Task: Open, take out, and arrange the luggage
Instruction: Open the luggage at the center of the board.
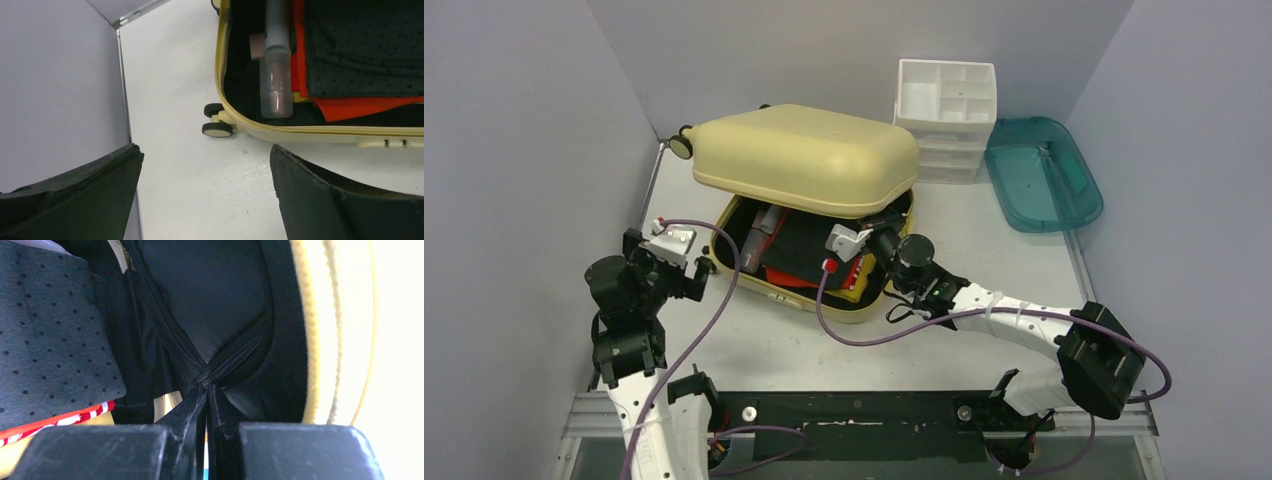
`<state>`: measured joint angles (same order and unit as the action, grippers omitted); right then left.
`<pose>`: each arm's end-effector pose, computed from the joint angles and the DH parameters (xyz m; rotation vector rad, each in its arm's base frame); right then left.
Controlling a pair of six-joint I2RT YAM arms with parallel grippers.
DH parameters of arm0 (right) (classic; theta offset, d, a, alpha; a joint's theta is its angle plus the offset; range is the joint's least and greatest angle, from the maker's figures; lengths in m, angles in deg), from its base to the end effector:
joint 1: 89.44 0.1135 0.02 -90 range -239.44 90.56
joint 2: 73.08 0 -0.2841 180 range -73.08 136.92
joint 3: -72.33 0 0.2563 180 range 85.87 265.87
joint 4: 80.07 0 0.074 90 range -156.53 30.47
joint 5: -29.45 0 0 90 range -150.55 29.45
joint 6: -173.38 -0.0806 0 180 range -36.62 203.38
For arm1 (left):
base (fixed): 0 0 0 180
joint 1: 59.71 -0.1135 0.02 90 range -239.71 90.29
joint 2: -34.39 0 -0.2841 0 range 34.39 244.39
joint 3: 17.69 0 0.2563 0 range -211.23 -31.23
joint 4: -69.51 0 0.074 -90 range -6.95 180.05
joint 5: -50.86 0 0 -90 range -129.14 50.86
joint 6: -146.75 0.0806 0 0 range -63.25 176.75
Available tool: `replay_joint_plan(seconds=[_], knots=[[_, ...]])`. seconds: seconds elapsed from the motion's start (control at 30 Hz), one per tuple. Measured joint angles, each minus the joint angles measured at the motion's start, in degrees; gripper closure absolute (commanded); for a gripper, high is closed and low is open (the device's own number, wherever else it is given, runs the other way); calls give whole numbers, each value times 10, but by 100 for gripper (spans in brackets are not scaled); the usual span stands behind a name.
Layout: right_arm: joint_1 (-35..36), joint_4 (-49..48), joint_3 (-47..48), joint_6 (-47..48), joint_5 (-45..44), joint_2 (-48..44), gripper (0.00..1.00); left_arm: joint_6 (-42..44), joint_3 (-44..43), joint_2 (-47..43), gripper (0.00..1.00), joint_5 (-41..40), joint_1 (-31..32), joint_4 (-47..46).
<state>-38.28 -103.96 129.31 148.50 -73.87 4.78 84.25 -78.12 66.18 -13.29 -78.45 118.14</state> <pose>0.2352 0.2625 0.3079 -1.1920 0.9610 -0.3708 0.1450 0.0121 0.3359 0.4404 1.8331 0.1190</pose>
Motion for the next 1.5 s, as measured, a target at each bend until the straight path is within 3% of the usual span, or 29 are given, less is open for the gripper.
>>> replay_joint_plan(seconds=[0.23,0.6,1.0,1.3,1.43,1.5], knots=[[-23,64,39,-49,4,-5,100,-15,58,76,3,-31,0,-96],[-54,131,94,-99,14,-5,100,-87,66,245,3,-47,20,-297],[-81,176,150,-138,17,12,100,-108,69,419,3,-106,134,-445],[-94,203,173,-157,27,18,100,-103,38,508,20,-184,148,-472],[-99,215,185,-167,33,30,100,-101,19,542,47,-199,159,-481],[-101,221,189,-171,36,35,100,-100,9,555,71,-206,168,-482]])
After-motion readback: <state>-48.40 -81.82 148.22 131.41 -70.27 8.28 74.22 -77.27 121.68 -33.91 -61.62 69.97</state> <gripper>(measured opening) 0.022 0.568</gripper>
